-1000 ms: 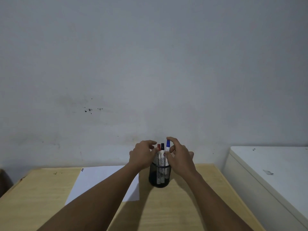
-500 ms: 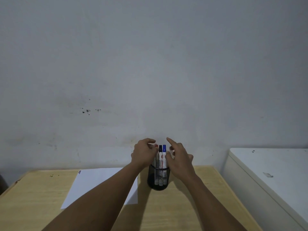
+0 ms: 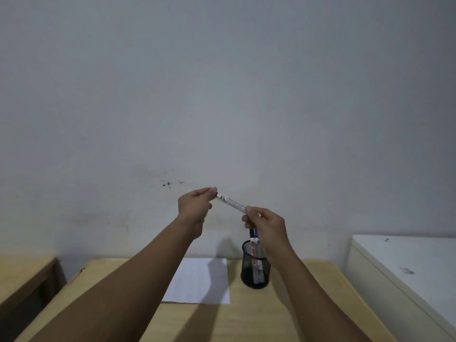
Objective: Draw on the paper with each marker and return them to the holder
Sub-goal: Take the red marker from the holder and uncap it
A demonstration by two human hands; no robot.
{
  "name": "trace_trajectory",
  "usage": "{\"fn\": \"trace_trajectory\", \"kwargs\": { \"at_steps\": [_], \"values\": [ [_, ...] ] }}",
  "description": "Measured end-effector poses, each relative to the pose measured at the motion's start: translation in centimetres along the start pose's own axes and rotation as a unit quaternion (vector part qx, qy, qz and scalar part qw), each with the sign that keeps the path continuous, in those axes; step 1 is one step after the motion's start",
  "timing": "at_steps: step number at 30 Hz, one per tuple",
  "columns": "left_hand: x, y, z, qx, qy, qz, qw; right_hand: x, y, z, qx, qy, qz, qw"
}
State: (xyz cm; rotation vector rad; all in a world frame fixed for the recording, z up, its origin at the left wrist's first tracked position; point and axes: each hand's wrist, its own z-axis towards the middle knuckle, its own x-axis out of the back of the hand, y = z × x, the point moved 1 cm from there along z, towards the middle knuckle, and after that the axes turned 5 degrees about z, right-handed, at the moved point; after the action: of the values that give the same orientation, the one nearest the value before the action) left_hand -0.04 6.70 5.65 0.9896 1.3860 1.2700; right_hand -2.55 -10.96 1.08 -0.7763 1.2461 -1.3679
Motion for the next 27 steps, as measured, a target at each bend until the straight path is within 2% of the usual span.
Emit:
{"fn": "trace_trajectory", "kwargs": {
  "at_steps": [3, 5, 10, 13, 16, 20, 23, 25, 27],
  "values": [
    [2.4, 0.4, -1.5, 0.001, -0.039, 0.045, 0.998, -1.6, -1.5, -1.0, -0.081, 0.014, 0.158, 0.984],
    [3.6, 0.5, -2.4, -0.033, -0.061, 0.102, 0.992, -2.6, -2.1, -1.6, -0.113, -0.001, 0.212, 0.971],
    [5.9, 0.6, -4.0, -0.157, -0.093, 0.181, 0.966, -5.1, -2.5, -3.5, -0.116, -0.107, 0.078, 0.984],
    [7.1, 0.4, -4.0, -0.251, -0.067, 0.313, 0.914, -6.1, -2.6, -3.9, -0.1, -0.108, 0.047, 0.988],
    [8.4, 0.2, -4.1, -0.29, -0.049, 0.389, 0.873, -7.0, -2.0, -3.8, -0.092, -0.121, 0.047, 0.987],
    [10.2, 0.1, -3.6, -0.251, -0.09, 0.393, 0.88, -8.2, -0.8, -3.6, -0.084, -0.147, 0.039, 0.985],
    [11.9, -0.4, -2.9, -0.194, -0.133, 0.364, 0.901, -9.3, 0.6, -3.2, -0.071, -0.157, 0.024, 0.985],
    [13.4, -1.5, -2.1, -0.161, -0.129, 0.342, 0.916, -10.1, 1.7, -2.8, -0.069, -0.141, 0.036, 0.987],
    [15.2, -3.7, -0.6, -0.132, -0.101, 0.37, 0.914, -10.9, 3.1, -2.5, -0.066, -0.132, 0.032, 0.989]
  ]
}}
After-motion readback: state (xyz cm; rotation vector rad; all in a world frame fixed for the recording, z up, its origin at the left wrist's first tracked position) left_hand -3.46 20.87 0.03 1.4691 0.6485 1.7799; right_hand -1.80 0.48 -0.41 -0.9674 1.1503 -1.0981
